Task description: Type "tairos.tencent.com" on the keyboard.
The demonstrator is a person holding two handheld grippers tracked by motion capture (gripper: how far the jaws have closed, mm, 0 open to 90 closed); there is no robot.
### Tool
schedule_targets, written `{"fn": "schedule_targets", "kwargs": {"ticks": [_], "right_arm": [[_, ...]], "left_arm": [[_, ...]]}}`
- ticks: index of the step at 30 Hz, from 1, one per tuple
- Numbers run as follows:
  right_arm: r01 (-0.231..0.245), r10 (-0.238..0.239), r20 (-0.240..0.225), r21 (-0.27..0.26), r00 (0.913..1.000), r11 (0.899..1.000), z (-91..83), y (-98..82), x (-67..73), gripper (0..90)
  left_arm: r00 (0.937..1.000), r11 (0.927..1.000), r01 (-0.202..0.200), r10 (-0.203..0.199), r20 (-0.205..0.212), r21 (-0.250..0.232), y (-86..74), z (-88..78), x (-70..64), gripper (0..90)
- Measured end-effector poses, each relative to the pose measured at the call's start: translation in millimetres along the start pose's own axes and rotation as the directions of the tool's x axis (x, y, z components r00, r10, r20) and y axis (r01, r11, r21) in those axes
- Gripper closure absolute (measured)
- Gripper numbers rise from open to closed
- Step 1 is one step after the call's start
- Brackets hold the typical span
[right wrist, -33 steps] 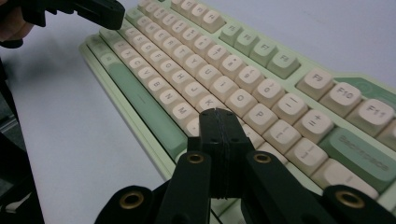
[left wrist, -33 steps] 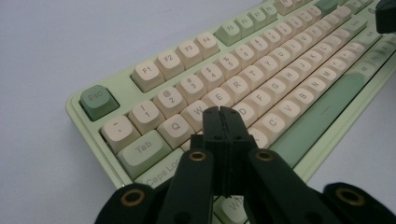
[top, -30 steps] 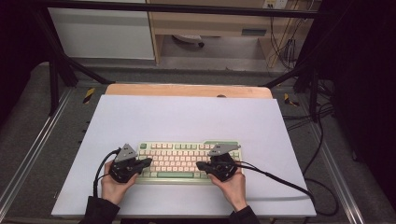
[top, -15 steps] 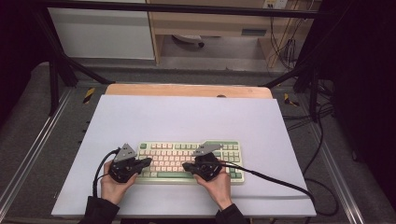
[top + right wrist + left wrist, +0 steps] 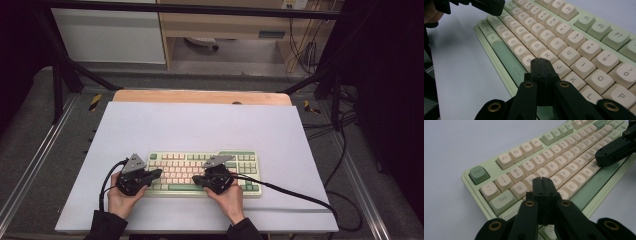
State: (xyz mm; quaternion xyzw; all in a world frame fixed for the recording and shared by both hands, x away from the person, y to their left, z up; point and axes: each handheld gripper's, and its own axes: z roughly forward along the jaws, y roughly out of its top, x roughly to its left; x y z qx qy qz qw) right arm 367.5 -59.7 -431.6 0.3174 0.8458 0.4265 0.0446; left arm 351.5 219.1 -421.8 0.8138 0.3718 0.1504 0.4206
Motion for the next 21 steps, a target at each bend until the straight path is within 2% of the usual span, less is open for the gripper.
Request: {"fn": "schedule_targets", "kwargs": {"ticks": [21], "right_arm": [[0.012, -0.012, 0.004, 0.002, 0.9999, 1.000, 0.1, -0.5, 0.4, 90.0]], "left_arm": [[1.0000, 1.0000, -0.001, 0.001, -0.002, -0.001, 0.3, -0.7, 0.2, 90.0]]}}
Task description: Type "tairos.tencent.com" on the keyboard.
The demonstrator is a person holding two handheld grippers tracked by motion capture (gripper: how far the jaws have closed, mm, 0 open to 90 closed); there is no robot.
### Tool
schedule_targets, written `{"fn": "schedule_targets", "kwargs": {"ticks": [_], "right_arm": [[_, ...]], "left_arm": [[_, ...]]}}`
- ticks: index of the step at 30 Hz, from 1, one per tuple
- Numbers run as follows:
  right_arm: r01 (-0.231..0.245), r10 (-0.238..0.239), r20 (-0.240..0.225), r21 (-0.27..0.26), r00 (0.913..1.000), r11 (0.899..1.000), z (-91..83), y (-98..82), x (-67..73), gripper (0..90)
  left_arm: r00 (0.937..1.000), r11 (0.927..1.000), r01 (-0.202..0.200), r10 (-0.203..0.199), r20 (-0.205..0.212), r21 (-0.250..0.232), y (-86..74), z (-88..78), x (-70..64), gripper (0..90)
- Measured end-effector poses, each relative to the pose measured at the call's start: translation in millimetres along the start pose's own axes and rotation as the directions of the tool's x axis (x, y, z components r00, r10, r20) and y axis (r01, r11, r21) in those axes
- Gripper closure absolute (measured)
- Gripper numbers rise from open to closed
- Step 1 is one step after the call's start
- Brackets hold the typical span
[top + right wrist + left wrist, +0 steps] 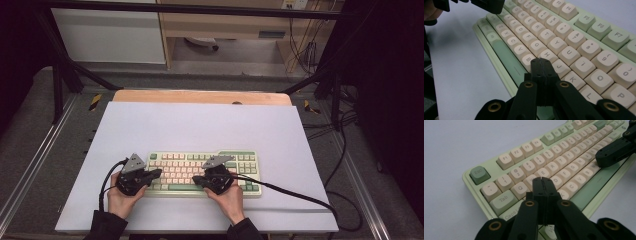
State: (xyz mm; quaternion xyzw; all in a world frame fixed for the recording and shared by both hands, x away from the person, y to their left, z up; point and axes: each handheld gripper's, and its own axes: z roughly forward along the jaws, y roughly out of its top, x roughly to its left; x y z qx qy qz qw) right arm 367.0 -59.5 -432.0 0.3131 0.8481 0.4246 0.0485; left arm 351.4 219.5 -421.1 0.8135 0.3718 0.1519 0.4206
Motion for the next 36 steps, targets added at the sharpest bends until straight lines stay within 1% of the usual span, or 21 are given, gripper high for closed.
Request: {"fn": "schedule_targets", "kwargs": {"ticks": [5, 9, 12, 13, 18, 22, 23, 27, 31, 36], "right_arm": [[0.002, -0.002, -0.001, -0.008, 1.0000, 1.000, -0.1, 0.3, 0.4, 90.0], [-0.002, 0.002, -0.011, -0.015, 0.9999, 1.000, 2.4, 0.3, 0.3, 90.0], [0.007, -0.007, 0.002, -0.001, 1.0000, 1.000, 4.1, 0.7, 0.8, 90.0], [0.019, -0.019, 0.005, 0.002, 0.9998, 1.000, 5.0, 0.4, 0.8, 90.0], [0.017, -0.017, 0.002, 0.003, 0.9998, 1.000, 4.2, 1.1, 1.8, 90.0], [0.020, -0.020, 0.003, -0.006, 0.9998, 1.000, -2.7, 4.0, 2.2, 90.0], [0.028, -0.028, 0.004, -0.007, 0.9996, 1.000, -4.9, 4.7, 1.6, 90.0], [0.040, -0.040, 0.023, -0.004, 0.9989, 0.999, -15.5, 6.9, 0.4, 90.0], [0.036, -0.036, 0.037, -0.006, 0.9987, 0.999, -25.9, 5.9, -4.4, 90.0], [0.010, -0.009, 0.045, -0.014, 0.9989, 1.000, -37.3, -1.5, -14.5, 90.0]], "left_arm": [[1.0000, 1.0000, 0.000, 0.000, 0.000, 0.000, 0.0, 0.2, 0.1, 90.0], [1.0000, 1.0000, 0.000, 0.000, 0.000, -0.001, 0.0, -0.2, 0.3, 90.0], [1.0000, 1.0000, 0.000, 0.000, 0.000, -0.003, 0.0, -0.5, 0.5, 90.0], [1.0000, 1.0000, 0.000, 0.000, -0.001, -0.003, 0.0, -0.7, 0.4, 90.0], [1.0000, 1.0000, 0.000, 0.000, 0.001, -0.003, 0.0, -0.6, 0.3, 90.0], [1.0000, 1.0000, 0.000, 0.000, 0.002, -0.004, 0.0, -0.8, 0.4, 90.0], [1.0000, 1.0000, 0.001, -0.001, 0.002, -0.005, -0.1, -1.0, 0.3, 90.0], [1.0000, 1.0000, 0.003, -0.003, 0.003, -0.006, 0.0, -1.4, 0.4, 90.0], [1.0000, 1.0000, 0.002, -0.002, 0.005, -0.005, 0.3, -1.4, -0.2, 90.0], [1.0000, 1.0000, -0.002, 0.002, 0.009, 0.000, 0.5, -0.6, -0.7, 90.0]]}}
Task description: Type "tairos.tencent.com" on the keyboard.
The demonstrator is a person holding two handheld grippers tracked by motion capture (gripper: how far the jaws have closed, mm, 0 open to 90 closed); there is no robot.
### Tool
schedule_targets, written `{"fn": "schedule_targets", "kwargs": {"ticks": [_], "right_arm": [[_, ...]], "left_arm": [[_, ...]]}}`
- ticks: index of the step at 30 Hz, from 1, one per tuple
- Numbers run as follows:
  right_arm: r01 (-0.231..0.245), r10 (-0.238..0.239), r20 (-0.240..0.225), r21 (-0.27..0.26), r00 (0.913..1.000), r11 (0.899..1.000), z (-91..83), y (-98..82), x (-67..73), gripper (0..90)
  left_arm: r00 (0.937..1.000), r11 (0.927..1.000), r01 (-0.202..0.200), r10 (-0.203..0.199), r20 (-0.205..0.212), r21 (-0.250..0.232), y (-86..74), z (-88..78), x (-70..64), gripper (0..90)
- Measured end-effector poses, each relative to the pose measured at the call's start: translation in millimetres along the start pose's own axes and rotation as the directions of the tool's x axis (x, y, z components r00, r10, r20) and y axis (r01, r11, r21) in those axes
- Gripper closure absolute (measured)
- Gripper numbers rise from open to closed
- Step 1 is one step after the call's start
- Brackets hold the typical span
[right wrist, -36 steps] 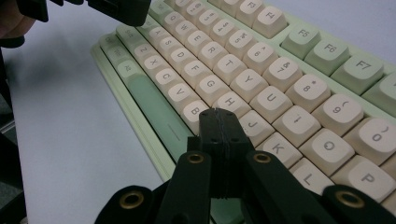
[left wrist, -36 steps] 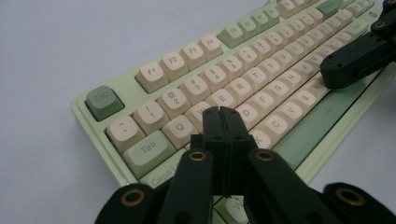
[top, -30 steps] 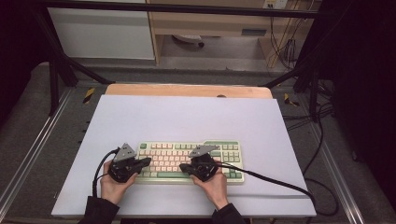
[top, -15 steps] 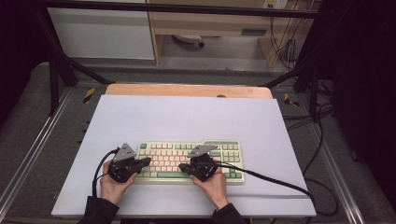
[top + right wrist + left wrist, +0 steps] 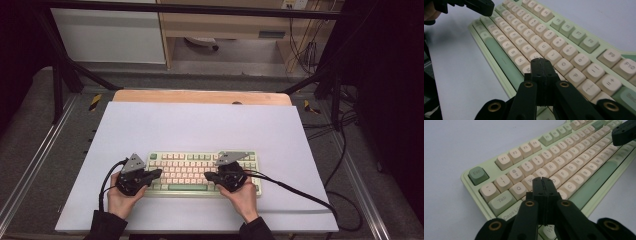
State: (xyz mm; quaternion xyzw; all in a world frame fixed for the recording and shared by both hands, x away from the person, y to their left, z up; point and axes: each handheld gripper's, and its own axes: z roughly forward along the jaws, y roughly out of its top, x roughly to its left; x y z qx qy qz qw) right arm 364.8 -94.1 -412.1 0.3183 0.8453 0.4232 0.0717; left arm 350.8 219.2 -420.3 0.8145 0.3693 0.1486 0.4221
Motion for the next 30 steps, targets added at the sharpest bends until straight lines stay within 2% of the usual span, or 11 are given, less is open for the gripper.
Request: {"fn": "schedule_targets", "kwargs": {"ticks": [11, 17, 23, 30], "right_arm": [[-0.037, 0.037, 0.049, 0.006, 0.9981, 0.999, -25.4, -23.3, -24.1, 90.0], [-0.059, 0.060, 0.061, -0.010, 0.9963, 0.998, -37.6, -35.0, -33.5, 90.0], [-0.058, 0.059, 0.070, -0.012, 0.9958, 0.998, -43.1, -41.0, -36.9, 90.0], [-0.067, 0.068, 0.076, -0.019, 0.9948, 0.998, -46.2, -44.0, -38.3, 90.0]], "left_arm": [[0.9999, 0.9999, -0.010, 0.010, 0.010, 0.009, 5.6, 5.3, -6.6, 90.0], [0.9997, 0.9998, -0.020, 0.020, 0.012, 0.009, 13.6, 9.8, -10.1, 90.0], [0.9992, 0.9992, -0.039, 0.039, 0.008, 0.012, 22.5, 13.3, -13.7, 90.0], [0.9990, 0.9987, -0.045, 0.045, 0.008, 0.023, 31.4, 25.4, -17.6, 90.0]]}}
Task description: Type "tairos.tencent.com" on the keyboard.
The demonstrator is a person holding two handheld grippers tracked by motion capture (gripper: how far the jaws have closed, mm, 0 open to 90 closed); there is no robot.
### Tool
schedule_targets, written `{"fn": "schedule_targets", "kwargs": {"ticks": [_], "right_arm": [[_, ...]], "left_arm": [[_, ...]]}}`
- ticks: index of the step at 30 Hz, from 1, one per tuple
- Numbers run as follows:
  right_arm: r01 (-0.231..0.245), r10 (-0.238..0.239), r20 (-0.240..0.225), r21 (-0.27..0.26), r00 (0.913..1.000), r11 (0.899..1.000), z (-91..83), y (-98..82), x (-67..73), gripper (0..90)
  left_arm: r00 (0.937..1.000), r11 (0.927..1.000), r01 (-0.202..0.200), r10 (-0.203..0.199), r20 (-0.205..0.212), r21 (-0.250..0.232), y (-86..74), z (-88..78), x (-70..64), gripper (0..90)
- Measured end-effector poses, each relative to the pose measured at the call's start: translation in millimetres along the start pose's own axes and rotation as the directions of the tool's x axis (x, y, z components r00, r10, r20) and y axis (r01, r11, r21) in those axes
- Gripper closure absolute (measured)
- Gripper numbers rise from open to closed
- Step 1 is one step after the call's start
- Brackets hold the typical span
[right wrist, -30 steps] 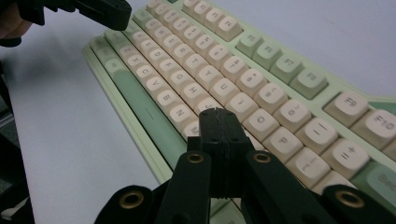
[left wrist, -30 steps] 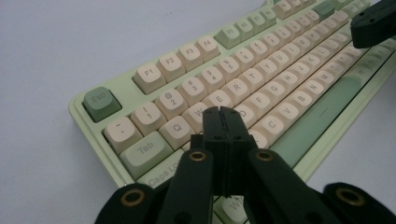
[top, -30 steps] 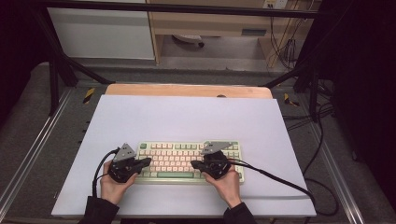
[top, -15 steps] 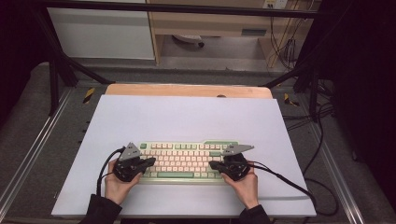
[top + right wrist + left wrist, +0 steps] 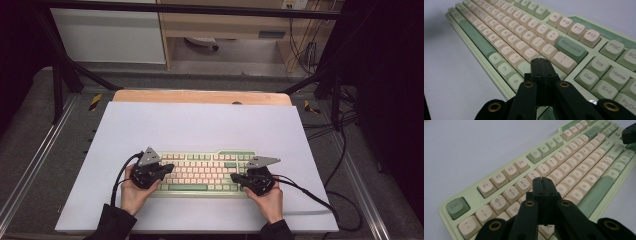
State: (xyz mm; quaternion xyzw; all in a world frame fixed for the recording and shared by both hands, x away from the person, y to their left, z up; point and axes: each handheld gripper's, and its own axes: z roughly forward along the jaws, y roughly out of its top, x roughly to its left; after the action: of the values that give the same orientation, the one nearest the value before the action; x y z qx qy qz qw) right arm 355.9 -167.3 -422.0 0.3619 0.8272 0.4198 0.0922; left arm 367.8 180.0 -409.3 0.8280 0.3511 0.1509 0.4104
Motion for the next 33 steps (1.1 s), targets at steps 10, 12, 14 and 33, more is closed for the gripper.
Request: {"fn": "schedule_targets", "kwargs": {"ticks": [10, 12, 14, 33], "right_arm": [[-0.001, 0.001, 0.004, 0.004, 1.0000, 1.000, -2.2, -1.2, -0.2, 90.0], [0.000, 0.000, 0.004, 0.003, 1.0000, 1.000, -2.4, -1.4, -0.4, 90.0], [0.001, -0.001, 0.003, 0.002, 1.0000, 1.000, -2.5, -1.5, -0.5, 90.0], [-0.001, 0.001, 0.002, -0.001, 1.0000, 1.000, -2.6, -1.9, -1.5, 90.0]], "left_arm": [[0.9998, 0.9997, -0.017, 0.017, 0.005, 0.016, 10.5, 20.0, -9.4, 90.0], [0.9999, 0.9997, -0.015, 0.015, 0.008, 0.018, 11.2, 23.5, -10.4, 90.0], [0.9998, 0.9996, -0.017, 0.016, 0.006, 0.023, 11.1, 26.8, -11.1, 90.0], [0.9998, 0.9990, -0.020, 0.019, 0.011, 0.040, 4.6, 41.4, -12.4, 90.0]]}}
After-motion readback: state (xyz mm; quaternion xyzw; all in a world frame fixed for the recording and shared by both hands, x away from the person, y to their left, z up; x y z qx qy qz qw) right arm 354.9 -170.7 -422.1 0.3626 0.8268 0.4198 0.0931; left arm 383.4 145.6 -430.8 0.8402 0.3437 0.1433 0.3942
